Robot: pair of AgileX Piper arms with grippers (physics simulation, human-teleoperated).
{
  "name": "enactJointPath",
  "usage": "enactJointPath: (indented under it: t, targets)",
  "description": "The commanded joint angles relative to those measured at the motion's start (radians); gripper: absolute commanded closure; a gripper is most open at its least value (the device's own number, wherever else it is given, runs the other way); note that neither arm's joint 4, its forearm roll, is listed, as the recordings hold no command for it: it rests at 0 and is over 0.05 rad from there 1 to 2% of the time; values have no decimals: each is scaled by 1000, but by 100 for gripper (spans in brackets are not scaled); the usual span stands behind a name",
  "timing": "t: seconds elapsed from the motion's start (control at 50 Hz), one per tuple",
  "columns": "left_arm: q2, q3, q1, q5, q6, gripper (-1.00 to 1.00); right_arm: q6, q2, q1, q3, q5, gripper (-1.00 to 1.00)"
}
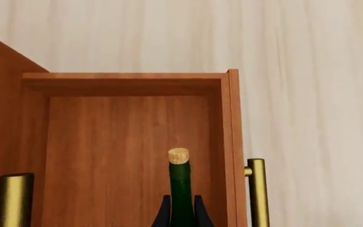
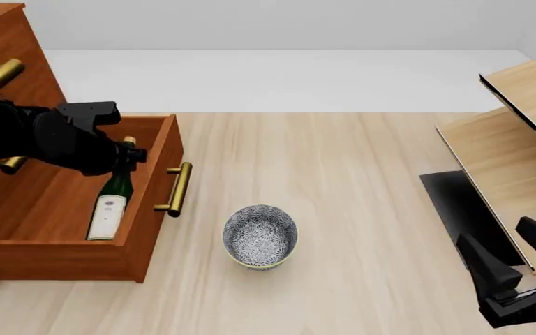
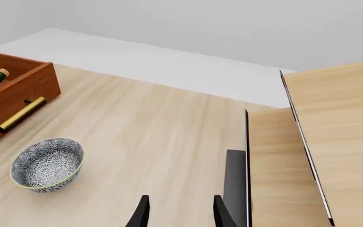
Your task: Put the wine bottle in the bottom drawer of the cabinet.
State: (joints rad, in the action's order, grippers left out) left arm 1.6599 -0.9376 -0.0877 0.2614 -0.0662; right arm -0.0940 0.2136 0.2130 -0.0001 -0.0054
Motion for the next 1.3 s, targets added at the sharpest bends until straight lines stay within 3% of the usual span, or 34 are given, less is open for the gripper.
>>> enactJointPath:
  t: [0.02, 0.6, 0.62, 1.08, 1.3]
  targets:
    - [15, -14, 10, -28, 5, 100, 1, -7, -3, 0, 5, -100]
    - [25, -16, 6, -17, 14, 100, 1, -13, -1, 0, 11, -100]
    - [27, -16, 8, -16, 16, -100, -1, -14, -1, 0, 12, -100]
    - [-3, -14, -1, -4, 36, -100, -1, -23, 0, 0, 22, -100]
    - [-90, -45, 17, 64, 100, -100, -3, 2, 3, 0, -3, -100]
